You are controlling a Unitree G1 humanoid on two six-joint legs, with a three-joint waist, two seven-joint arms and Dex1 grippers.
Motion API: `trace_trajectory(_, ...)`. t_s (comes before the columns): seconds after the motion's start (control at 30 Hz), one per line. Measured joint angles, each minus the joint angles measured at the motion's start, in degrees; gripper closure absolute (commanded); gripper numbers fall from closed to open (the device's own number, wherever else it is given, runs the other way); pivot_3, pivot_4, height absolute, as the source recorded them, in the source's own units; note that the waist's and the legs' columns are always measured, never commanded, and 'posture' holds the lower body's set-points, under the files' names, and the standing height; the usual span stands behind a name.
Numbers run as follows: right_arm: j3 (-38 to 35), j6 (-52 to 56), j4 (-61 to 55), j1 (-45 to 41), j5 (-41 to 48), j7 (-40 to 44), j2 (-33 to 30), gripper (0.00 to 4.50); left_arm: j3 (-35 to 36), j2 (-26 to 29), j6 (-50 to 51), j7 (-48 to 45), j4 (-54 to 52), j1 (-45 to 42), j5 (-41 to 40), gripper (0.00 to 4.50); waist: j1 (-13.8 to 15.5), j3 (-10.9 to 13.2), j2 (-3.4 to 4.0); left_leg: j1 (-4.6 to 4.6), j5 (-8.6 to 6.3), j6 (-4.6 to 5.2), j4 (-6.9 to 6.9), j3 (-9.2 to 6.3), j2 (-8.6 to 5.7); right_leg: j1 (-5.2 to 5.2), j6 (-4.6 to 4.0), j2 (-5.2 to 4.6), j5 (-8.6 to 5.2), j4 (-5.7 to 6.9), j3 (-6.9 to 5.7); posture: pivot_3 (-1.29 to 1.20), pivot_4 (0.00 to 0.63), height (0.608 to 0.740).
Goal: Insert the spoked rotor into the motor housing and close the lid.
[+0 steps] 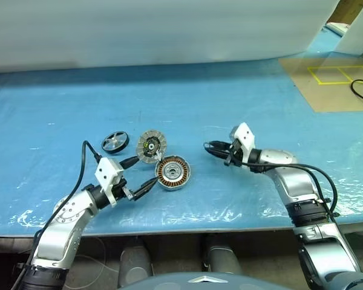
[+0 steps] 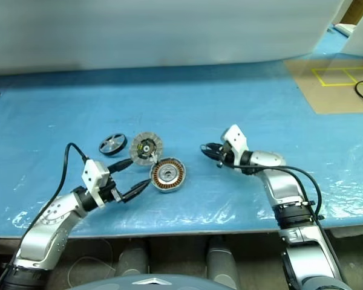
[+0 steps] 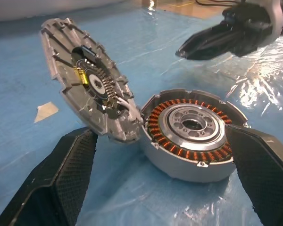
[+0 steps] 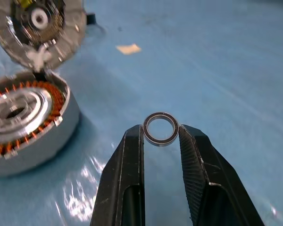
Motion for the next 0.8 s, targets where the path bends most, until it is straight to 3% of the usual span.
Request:
trace_trajectory(0.37, 6.4, 7.9, -8.6, -3.2, 2.9, 6.7, -1.6, 3.85, 0.2, 2.4, 1.5, -0.7, -5.3, 6.0, -1.7, 0.00, 0.1, 0.0, 0.02, 0.07, -0.01, 0.01, -0.05, 0.00, 0.00, 0.01, 0.02, -0.01, -0.01, 0.02, 0.00, 0.00, 0.150, 0.740)
trace_trajectory(0.8, 18.6, 4.6, -4.8, -9.2, -4.7, 10.8, -0.7, 3.85, -0.2, 3.3, 1.8, -0.4, -6.4, 6.3, -1.0, 0.00, 0.0, 0.0, 0.02, 0.04, 0.05, -0.09, -0.03, 0.00, 0.00, 0.01, 0.02, 0.00, -0.01, 0.02, 0.00, 0.00, 0.150, 0.740)
